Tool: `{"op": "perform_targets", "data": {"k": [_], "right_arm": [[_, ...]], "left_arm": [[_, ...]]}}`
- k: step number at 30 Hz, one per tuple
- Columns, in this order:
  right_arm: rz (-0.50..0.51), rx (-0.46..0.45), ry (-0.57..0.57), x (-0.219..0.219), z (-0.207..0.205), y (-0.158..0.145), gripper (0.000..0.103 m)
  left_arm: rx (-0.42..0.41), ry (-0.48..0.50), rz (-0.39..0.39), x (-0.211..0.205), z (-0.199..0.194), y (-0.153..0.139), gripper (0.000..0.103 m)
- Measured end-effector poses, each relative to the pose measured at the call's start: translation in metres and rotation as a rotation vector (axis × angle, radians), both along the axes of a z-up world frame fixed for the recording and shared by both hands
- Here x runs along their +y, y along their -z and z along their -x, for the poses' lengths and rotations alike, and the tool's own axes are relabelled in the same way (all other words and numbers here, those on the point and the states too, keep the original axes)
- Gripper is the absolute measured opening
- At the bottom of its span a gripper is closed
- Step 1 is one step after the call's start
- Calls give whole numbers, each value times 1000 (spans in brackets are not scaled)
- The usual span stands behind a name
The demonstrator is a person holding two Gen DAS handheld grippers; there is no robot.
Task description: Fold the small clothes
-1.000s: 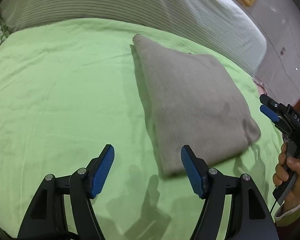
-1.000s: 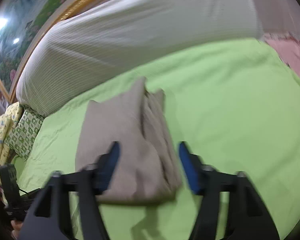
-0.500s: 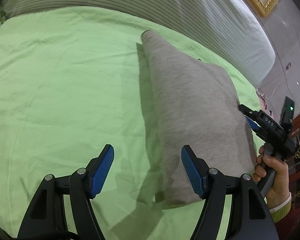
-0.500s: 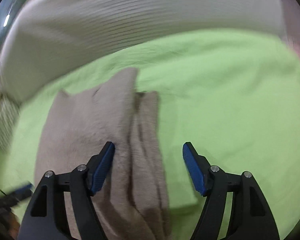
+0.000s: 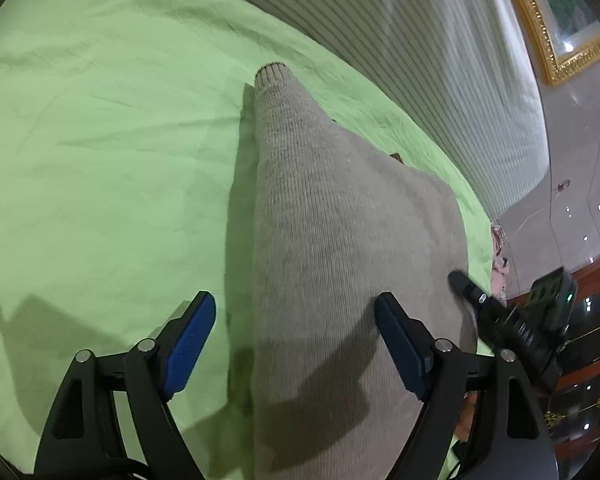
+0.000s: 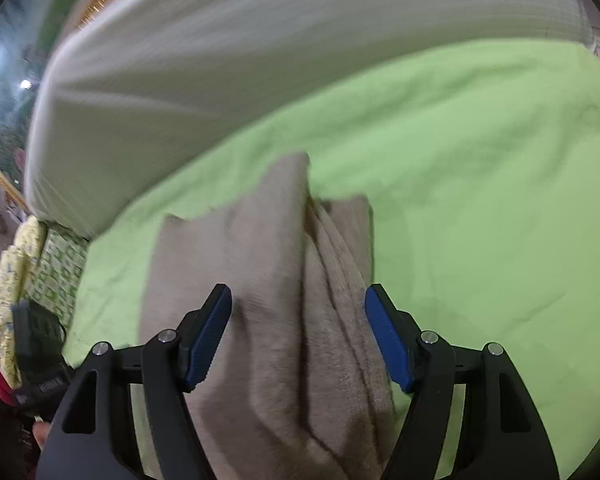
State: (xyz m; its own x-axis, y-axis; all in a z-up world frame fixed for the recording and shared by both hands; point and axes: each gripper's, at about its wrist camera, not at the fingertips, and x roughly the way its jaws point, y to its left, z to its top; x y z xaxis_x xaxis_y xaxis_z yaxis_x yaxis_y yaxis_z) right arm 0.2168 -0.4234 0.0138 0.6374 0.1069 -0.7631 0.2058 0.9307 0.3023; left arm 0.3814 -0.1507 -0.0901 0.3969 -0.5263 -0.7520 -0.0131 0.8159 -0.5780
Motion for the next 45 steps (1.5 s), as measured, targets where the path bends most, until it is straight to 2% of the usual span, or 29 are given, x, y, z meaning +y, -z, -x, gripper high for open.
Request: {"op": "perform_targets", "data": {"k": [5,10,12,13,14,15,18,20,23,29,34,39,45], "right_arm": [[-32,-12,-4,-17,4,15,70],[-92,-35,-6,-25,7,19,68],[-115,-10,-44,-19,6,19,66],[-97,4,-64,-13,6,18,66],[-78,4,-71,-10,7,17,64],[-79,5,-74,-10,8,17,62],[-172,2,-54,-15,9,19,49],[-147,-5,-51,-9,13,13,44],[-137,-24,-43,-3,18,5,39],[-200,-89,-47,13,37,-13,36],[-213,-106,-109,54,63,-30,36],[-260,-128,-202,118,86,-31,36],[-302,-110,-292,192,105,-8,36]], "left_arm": [[-4,-7,-20,-7,-12,12,96],[-2,-35,-3,-12,-7,25,99],[5,-28,1,-18,-6,27,99],[13,-10,20,-23,-7,28,94],[15,13,44,-28,-8,28,83],[15,24,56,-33,-8,28,81],[-14,30,10,-40,-7,23,71],[-33,36,9,-40,-5,18,60],[-65,46,3,-42,1,7,53],[-107,26,-21,-38,29,-17,49],[-150,-33,-18,7,79,-46,49],[-185,-85,-73,68,135,-73,49],[-172,-155,-111,151,191,-73,49]]}}
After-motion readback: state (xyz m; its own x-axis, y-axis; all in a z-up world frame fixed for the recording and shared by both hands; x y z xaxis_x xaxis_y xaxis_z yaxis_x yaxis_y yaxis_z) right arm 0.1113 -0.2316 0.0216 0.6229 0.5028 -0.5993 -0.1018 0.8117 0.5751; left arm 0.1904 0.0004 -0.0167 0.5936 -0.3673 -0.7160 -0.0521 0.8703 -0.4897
